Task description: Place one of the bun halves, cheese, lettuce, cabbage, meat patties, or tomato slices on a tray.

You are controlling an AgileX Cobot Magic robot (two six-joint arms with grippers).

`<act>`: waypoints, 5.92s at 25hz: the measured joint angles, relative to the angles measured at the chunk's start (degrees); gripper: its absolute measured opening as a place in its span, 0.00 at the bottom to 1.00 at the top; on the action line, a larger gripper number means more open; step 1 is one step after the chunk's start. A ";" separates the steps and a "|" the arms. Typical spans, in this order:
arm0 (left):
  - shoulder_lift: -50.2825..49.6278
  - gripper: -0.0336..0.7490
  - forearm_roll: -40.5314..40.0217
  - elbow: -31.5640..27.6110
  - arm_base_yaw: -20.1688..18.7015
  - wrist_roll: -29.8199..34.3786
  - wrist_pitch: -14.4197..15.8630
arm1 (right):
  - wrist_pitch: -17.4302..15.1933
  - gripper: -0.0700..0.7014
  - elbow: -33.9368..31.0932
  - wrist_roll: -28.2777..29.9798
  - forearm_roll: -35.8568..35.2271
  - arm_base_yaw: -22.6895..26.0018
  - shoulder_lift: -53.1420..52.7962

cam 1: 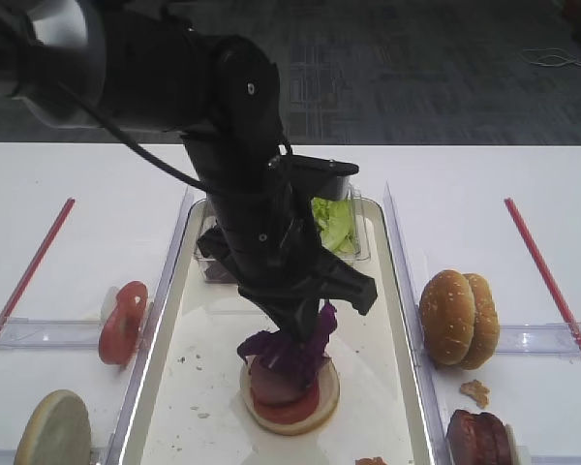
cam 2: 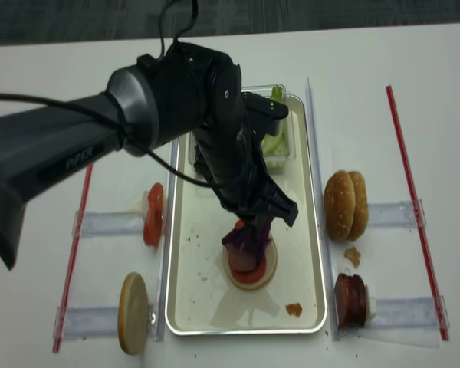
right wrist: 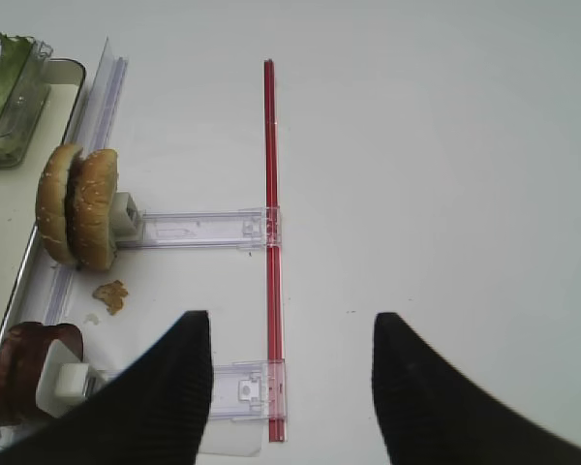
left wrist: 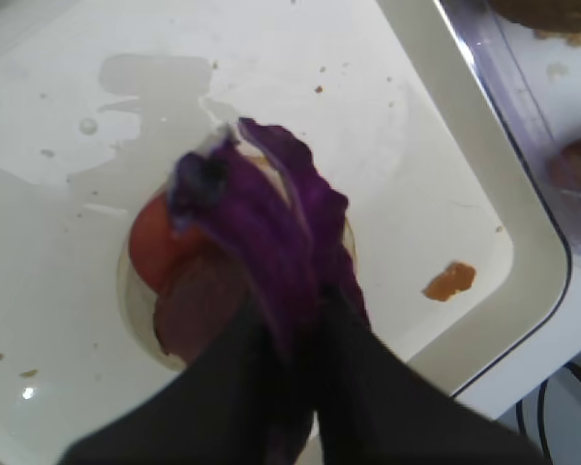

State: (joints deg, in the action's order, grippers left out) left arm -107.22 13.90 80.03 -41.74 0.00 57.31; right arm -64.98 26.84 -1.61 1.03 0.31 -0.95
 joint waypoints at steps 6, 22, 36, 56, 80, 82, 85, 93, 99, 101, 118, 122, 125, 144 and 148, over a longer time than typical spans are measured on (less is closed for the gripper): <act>-2.42 0.13 0.00 0.00 0.00 0.00 -0.45 | 0.00 0.61 0.00 0.00 0.00 0.00 0.00; -5.04 0.13 -0.11 0.00 0.00 0.00 -1.21 | 0.00 0.61 0.00 0.00 0.00 0.00 0.00; -5.04 0.46 -0.66 0.00 0.00 -2.25 -0.05 | 0.00 0.61 0.00 0.00 0.00 0.00 0.00; -3.62 0.57 -3.83 3.50 0.00 -4.95 5.75 | 0.00 0.61 0.00 0.00 0.00 0.00 0.00; -2.29 0.57 -10.55 12.59 0.51 -8.41 12.45 | 0.00 0.58 0.00 0.00 0.00 0.00 0.00; -1.69 0.57 -10.62 12.59 1.49 -8.41 12.58 | 0.00 0.58 0.00 0.00 0.00 0.00 0.00; -0.95 0.57 -10.67 12.59 3.49 -8.41 12.69 | 0.00 0.56 0.00 0.00 0.00 0.00 0.00; 1.46 0.57 -10.98 12.59 12.24 -8.45 12.79 | 0.00 0.49 0.00 0.00 0.00 0.00 0.00; 2.93 0.57 -12.21 12.59 19.02 -8.19 12.95 | 0.00 0.45 0.00 0.00 0.00 0.00 0.00; 3.12 0.57 -12.30 12.59 20.87 -7.98 13.05 | 0.00 0.43 0.00 0.00 0.00 0.00 0.00; 3.53 0.57 -16.43 12.59 36.68 -5.15 13.17 | 0.00 0.24 0.00 0.00 0.00 0.00 0.00; 3.53 0.57 -16.64 12.59 37.36 -4.80 13.17 | 0.00 0.20 0.00 0.00 0.00 0.00 0.00; 3.53 0.57 -16.44 12.59 37.36 -4.70 13.17 | 0.00 0.16 0.00 0.00 0.00 0.00 0.00; 11.11 0.57 -13.90 6.76 37.36 -3.50 13.41 | 0.00 0.11 0.00 0.00 0.00 0.00 0.00; 16.53 0.57 -13.58 2.13 37.36 -3.50 13.41 | 0.00 0.11 0.00 0.00 0.00 0.00 0.00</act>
State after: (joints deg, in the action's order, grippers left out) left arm -90.69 0.32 82.16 -4.38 -3.50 70.72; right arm -64.98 26.84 -1.61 1.03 0.31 -0.95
